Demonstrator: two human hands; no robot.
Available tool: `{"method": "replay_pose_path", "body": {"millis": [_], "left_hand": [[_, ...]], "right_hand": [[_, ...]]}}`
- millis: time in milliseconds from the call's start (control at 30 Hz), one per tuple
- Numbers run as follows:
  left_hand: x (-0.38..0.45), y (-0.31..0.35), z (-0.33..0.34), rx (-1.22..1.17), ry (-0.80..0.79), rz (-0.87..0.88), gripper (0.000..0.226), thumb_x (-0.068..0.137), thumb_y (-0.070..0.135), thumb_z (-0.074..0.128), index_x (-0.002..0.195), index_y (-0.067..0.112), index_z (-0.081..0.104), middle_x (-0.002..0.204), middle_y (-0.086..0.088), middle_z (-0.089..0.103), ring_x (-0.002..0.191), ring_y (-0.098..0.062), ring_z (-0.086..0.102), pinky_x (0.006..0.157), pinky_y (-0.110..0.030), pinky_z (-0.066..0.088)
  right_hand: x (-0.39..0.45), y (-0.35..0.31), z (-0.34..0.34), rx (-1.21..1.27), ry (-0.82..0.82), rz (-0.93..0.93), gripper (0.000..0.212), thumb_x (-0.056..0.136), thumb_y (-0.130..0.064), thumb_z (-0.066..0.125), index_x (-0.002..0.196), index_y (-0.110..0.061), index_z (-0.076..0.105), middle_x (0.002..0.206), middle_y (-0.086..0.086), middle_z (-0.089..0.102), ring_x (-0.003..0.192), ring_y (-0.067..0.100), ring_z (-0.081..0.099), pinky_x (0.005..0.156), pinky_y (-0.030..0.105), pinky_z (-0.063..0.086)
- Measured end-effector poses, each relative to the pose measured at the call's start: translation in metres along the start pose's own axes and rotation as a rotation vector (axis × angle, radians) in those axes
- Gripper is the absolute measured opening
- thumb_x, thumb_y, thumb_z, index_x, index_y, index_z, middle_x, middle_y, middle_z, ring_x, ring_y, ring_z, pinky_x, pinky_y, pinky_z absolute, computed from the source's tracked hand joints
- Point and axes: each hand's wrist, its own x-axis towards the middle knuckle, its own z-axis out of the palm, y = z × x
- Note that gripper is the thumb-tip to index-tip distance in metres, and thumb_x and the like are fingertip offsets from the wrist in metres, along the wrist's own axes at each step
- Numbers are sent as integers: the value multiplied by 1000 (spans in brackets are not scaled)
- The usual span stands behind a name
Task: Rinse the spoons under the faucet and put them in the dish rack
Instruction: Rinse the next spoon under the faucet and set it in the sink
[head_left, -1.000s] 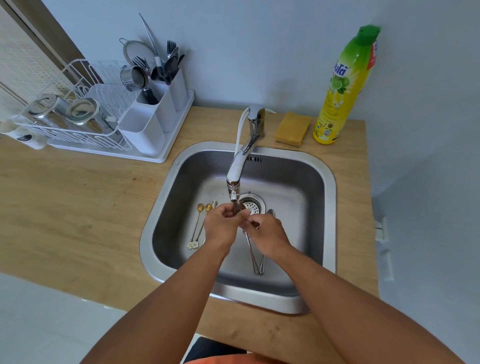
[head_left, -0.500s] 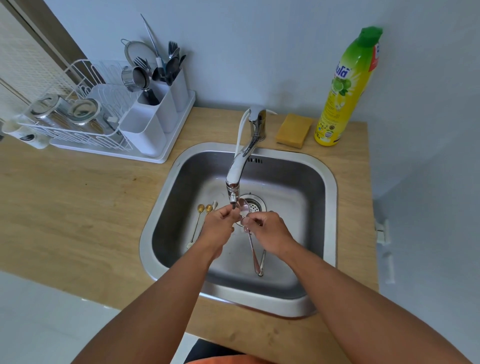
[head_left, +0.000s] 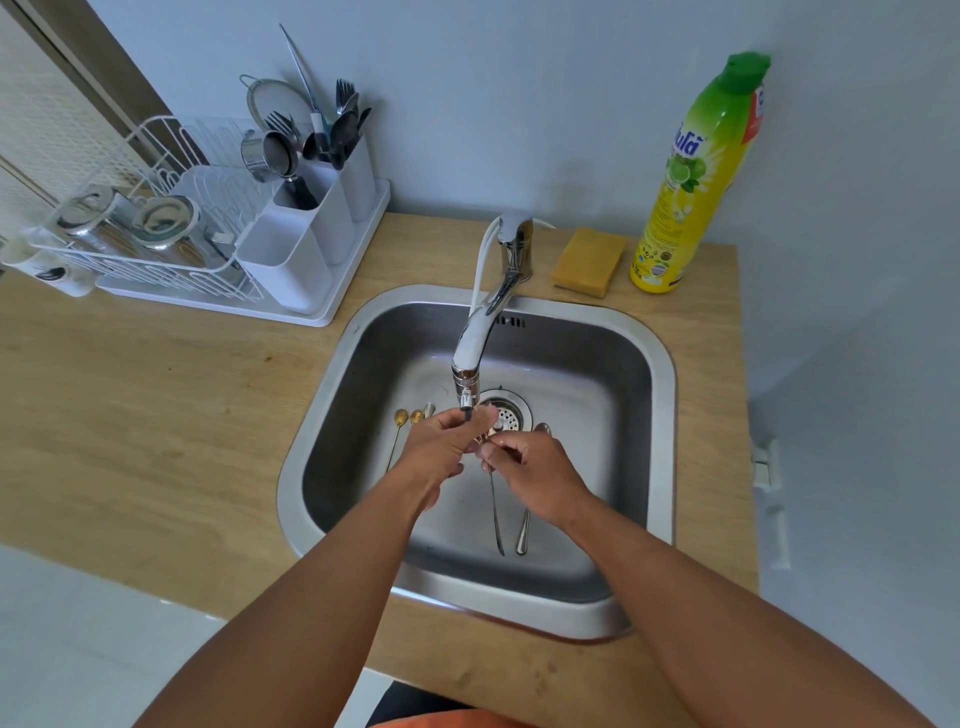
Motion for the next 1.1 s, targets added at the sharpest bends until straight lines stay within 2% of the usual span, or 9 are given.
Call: {"method": "replay_pose_path", "body": {"millis": [133, 233, 333, 467, 567, 667, 767, 967, 1100], "left_hand": [[3, 4, 3, -51, 121, -27, 59, 61, 66, 87, 97, 20, 77, 81, 8, 80, 89, -15, 72, 78, -40, 50], [9, 4, 5, -78, 200, -44, 29, 92, 45, 74, 101, 17, 77, 82, 1, 80, 84, -14, 74, 68, -33, 46], [9, 3, 6, -111, 191, -57, 20, 101, 35, 61, 100, 21, 76, 76, 6, 78, 75, -7, 73, 72, -34, 47], [9, -4, 4, -108, 120, -6, 16, 104, 23, 61, 96, 23, 74, 77, 8, 78, 84, -10, 70, 78, -34, 47], [9, -10, -1, -35, 73, 86, 12, 98, 17, 70, 93, 26, 75, 79, 13, 78, 80, -4, 70, 70, -24, 51], [7, -10, -2, -7, 71, 131, 13, 84, 14, 85, 93, 18, 76, 77, 6, 74, 74, -6, 69, 63, -13, 53], [5, -3, 2, 4, 142, 151, 23, 77, 28, 91, 86, 12, 78, 71, 5, 76, 65, -5, 71, 55, -9, 50], [0, 10, 19, 143, 321, 282, 31, 88, 44, 80, 67, 22, 76, 57, 8, 69, 49, 1, 57, 45, -14, 42], [-2, 3, 11, 263, 380, 282, 24, 99, 32, 68, 78, 22, 76, 60, 10, 61, 53, -4, 49, 52, -22, 37]], "right_hand": [[1, 3, 5, -24, 19, 16, 20, 99, -33, 63, 90, -25, 79, 84, -11, 76, 83, 9, 70, 83, 40, 57], [1, 2, 8, -12, 57, 42, 20, 99, -33, 64, 108, -28, 81, 92, -13, 79, 88, 8, 72, 87, 40, 59], [2, 2, 10, 11, 69, 53, 20, 99, -31, 64, 109, -28, 81, 93, -12, 79, 89, 7, 73, 88, 37, 59], [3, 2, 9, 53, 77, 55, 18, 100, -30, 64, 103, -26, 81, 83, -13, 77, 81, -1, 70, 74, 15, 51], [2, 4, 7, 87, 86, 54, 17, 100, -28, 66, 94, -23, 81, 79, -10, 76, 65, -5, 63, 62, 8, 43], [0, 5, 7, 71, 62, 49, 22, 99, -33, 66, 81, -25, 78, 70, -7, 73, 53, -1, 54, 56, 14, 39], [2, 2, 9, -11, 38, 82, 23, 97, -41, 65, 85, -27, 79, 75, -10, 75, 64, 4, 63, 68, 31, 49], [13, -12, 15, -245, 163, 123, 22, 94, -46, 61, 84, -31, 73, 70, -16, 67, 76, 12, 63, 71, 32, 46], [21, -11, 10, -80, 193, 178, 26, 95, -42, 64, 78, -26, 76, 74, -11, 74, 78, 15, 70, 78, 35, 56]]}}
